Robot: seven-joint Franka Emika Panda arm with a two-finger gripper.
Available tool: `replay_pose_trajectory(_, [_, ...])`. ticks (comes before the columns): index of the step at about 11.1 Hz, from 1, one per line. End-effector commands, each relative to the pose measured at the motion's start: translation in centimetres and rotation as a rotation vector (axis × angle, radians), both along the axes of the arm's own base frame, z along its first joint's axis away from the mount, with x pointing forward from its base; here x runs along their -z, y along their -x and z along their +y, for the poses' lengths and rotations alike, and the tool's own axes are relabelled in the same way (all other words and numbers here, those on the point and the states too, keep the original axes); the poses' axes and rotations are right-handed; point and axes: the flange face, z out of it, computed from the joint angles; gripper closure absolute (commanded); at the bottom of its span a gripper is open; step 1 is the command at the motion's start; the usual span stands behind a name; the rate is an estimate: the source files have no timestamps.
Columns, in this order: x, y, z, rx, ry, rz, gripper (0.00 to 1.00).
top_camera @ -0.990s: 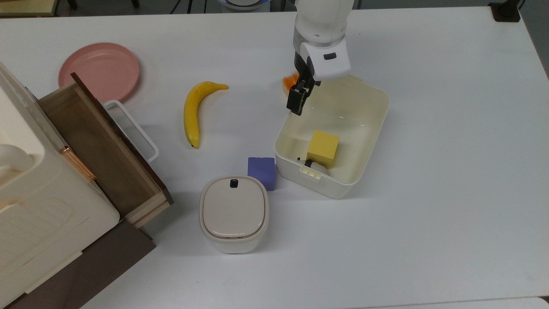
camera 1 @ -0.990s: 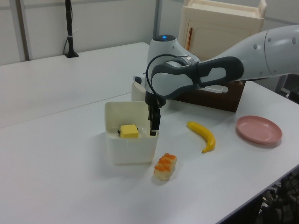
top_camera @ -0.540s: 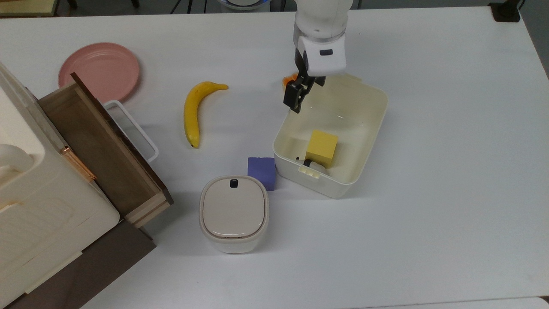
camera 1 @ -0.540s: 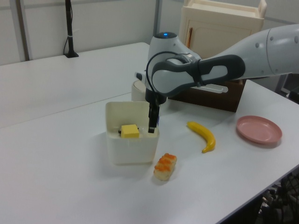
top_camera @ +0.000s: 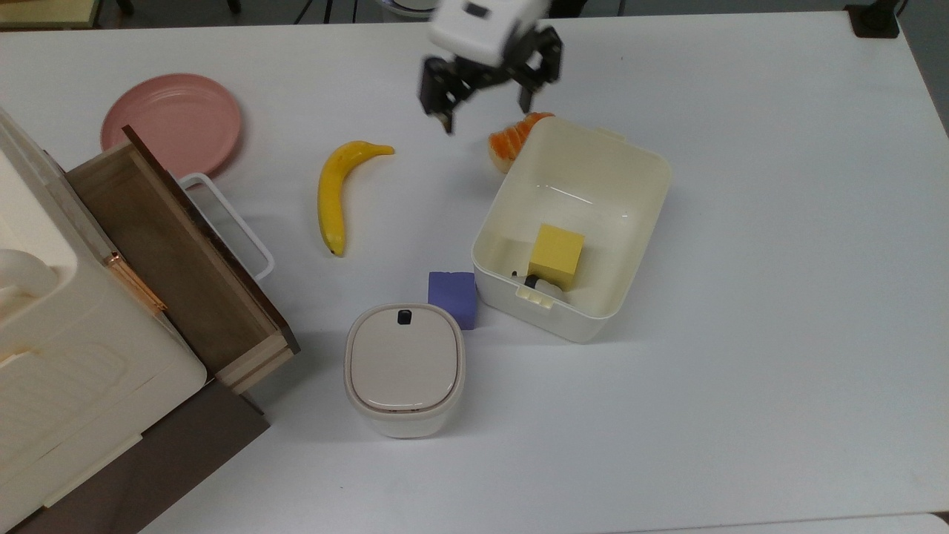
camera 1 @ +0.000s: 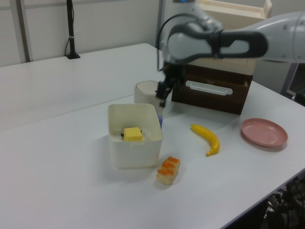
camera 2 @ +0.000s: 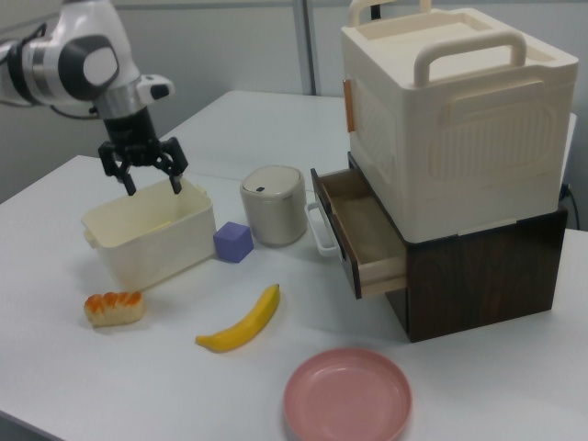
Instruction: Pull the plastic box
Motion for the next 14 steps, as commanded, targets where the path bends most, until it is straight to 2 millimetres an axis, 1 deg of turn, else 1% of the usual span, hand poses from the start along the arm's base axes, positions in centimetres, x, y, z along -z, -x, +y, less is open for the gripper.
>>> replay_pose_trajectory(1, [-3.6,2.8,-6.2,0.244,0.005,0.035,0.0])
replay_pose_trajectory(3, [-5.4,2.2,-8.5,0.425,-0.049,0.0,0.0])
replay_pose_trajectory(4, [-5.8,2.1,-9.9,0.506,-0.083,-0.007,0.0])
replay_pose_trajectory(5, [-6.8,1.9,-10.4,0.519,-0.088,-0.027,0.0])
replay_pose_trajectory(8, [-6.5,1.7,-10.9,0.539,-0.089,-0.028,0.0])
replay_pose_trajectory(10, [-7.0,1.6,-11.2,0.553,-0.117,-0.037,0.0])
replay_pose_trajectory(14, [-6.9,1.4,-10.8,0.543,-0.147,-0.032,0.0])
